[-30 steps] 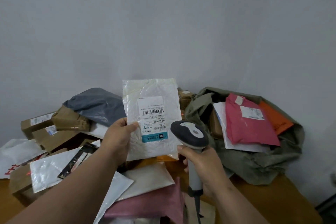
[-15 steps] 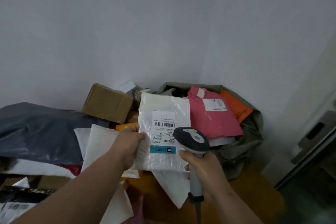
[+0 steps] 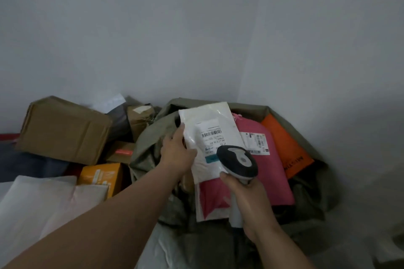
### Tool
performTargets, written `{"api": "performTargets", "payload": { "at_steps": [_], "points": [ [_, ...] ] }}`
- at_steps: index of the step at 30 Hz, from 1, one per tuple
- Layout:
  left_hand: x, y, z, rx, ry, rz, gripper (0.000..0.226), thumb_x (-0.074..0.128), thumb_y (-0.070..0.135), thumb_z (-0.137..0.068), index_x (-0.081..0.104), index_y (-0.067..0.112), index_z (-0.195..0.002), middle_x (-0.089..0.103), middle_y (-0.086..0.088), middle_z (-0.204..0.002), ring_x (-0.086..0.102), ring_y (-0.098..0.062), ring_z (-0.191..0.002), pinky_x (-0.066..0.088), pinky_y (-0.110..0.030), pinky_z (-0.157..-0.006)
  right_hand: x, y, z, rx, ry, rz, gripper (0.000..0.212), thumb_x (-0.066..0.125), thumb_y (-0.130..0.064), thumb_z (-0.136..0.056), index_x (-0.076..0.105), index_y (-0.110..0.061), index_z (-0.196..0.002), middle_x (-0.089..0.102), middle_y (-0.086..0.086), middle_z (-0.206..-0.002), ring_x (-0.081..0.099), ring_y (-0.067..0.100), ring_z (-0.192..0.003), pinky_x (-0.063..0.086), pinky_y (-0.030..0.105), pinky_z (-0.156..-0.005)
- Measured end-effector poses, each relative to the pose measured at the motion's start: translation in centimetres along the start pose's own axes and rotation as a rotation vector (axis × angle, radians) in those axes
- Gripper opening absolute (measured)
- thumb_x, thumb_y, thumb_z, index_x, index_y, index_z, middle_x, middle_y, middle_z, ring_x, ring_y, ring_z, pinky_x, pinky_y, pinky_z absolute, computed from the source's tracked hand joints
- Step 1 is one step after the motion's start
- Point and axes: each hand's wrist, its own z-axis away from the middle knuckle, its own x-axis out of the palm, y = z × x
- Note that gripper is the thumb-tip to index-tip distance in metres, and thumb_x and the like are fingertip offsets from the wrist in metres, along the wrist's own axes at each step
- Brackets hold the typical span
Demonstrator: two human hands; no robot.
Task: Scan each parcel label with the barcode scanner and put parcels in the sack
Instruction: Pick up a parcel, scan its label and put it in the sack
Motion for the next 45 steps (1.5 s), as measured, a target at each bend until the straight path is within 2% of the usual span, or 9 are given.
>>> {"api": "performTargets", "payload": {
  "at_steps": [5,11,17,20,23,27,39,42,45],
  "points": [
    [2.6,-1.9,0.3,0.189,-0.171,-0.696,0.065,0.056,0.040,-0.094,0.026,0.045,-0.152,0.009,0.001,-0.165,0.013,-0.028,-0.149,0.020,-0.046,-0.118,0.4,1.2,-3.2,0.004,-0.091,0.052,0.020,0.078,-0.019,-0.082,0.071,-0.037,-0.088,0.073,-0.026,-0.086,0.065,-0.011,-0.085,0.047,0.023,-0.076],
    [3.2,-2.4,-1.6,0.198,-0.292,-0.945,0.066,0.048,0.052,-0.096,0.016,0.048,-0.153,-0.009,0.003,-0.167,0.002,-0.027,-0.152,0.013,-0.051,-0.118,0.6,1.6,-5.5,0.035,-0.078,0.050,0.020,0.076,-0.013,-0.082,0.073,-0.031,-0.073,0.073,-0.021,-0.074,0.064,-0.010,-0.071,0.046,0.025,-0.070],
    [2.3,-3.0,-1.9,0.254,-0.233,-0.916,0.063,0.047,0.052,-0.096,0.019,0.049,-0.152,-0.002,0.007,-0.166,0.013,-0.028,-0.147,0.018,-0.048,-0.115,1.2,1.3,-5.2,0.102,-0.056,0.082,0.005,0.077,-0.021,-0.081,0.074,-0.021,-0.085,0.075,0.004,-0.080,0.068,0.016,-0.078,0.053,0.035,-0.075],
    [0.1,-3.6,-0.4,0.305,-0.145,-0.833,0.060,0.048,0.047,-0.097,0.024,0.047,-0.152,0.007,0.007,-0.165,0.017,-0.027,-0.146,0.020,-0.047,-0.115,2.4,0.8,-3.6,0.108,-0.096,0.041,0.017,0.076,-0.021,-0.084,0.072,-0.025,-0.100,0.076,-0.004,-0.088,0.068,0.007,-0.087,0.053,0.028,-0.075],
    [-3.5,-4.5,1.6,0.341,-0.062,-0.722,0.055,0.054,0.040,-0.096,0.039,0.039,-0.149,0.026,0.003,-0.160,0.026,-0.025,-0.144,0.026,-0.046,-0.116,4.6,-0.1,-0.8,0.139,-0.160,0.001,0.015,0.075,-0.018,-0.086,0.069,-0.021,-0.099,0.073,-0.004,-0.083,0.065,0.003,-0.068,0.052,0.018,-0.058],
    [-9.7,-7.1,5.2,0.343,0.035,-0.563,0.043,0.063,0.028,-0.093,0.059,0.023,-0.136,0.054,-0.004,-0.137,0.053,-0.024,-0.123,0.045,-0.035,-0.100,7.9,-0.2,4.1,0.166,-0.184,0.014,0.021,0.078,-0.019,-0.082,0.072,-0.012,-0.101,0.070,0.000,-0.070,0.062,0.013,-0.061,0.050,0.026,-0.053],
    [-27.9,-18.3,19.7,-0.017,0.188,-0.541,0.040,0.059,0.036,-0.095,0.058,0.024,-0.133,0.050,-0.005,-0.136,0.054,-0.027,-0.116,0.048,-0.041,-0.098,17.8,1.2,21.8,0.086,-0.230,0.137,0.018,0.080,-0.024,-0.081,0.072,-0.014,-0.094,0.071,0.007,-0.078,0.065,0.020,-0.070,0.051,0.033,-0.062],
    [-30.3,-20.0,22.1,-0.036,0.168,-0.521,0.029,0.065,0.030,-0.088,0.064,0.024,-0.116,0.053,-0.010,-0.126,0.054,-0.029,-0.110,0.048,-0.040,-0.096,19.9,1.5,24.2,0.082,-0.259,0.160,0.019,0.081,-0.027,-0.079,0.073,-0.014,-0.090,0.071,0.007,-0.072,0.066,0.020,-0.068,0.052,0.035,-0.064],
    [-31.1,-20.8,23.5,-0.008,0.163,-0.560,0.044,0.071,0.034,-0.085,0.059,0.032,-0.127,0.050,-0.005,-0.132,0.051,-0.026,-0.119,0.046,-0.040,-0.100,21.2,2.0,25.2,0.073,-0.266,0.182,0.020,0.081,-0.030,-0.079,0.073,-0.017,-0.092,0.071,0.003,-0.068,0.067,0.020,-0.070,0.053,0.040,-0.070]
  ]
}}
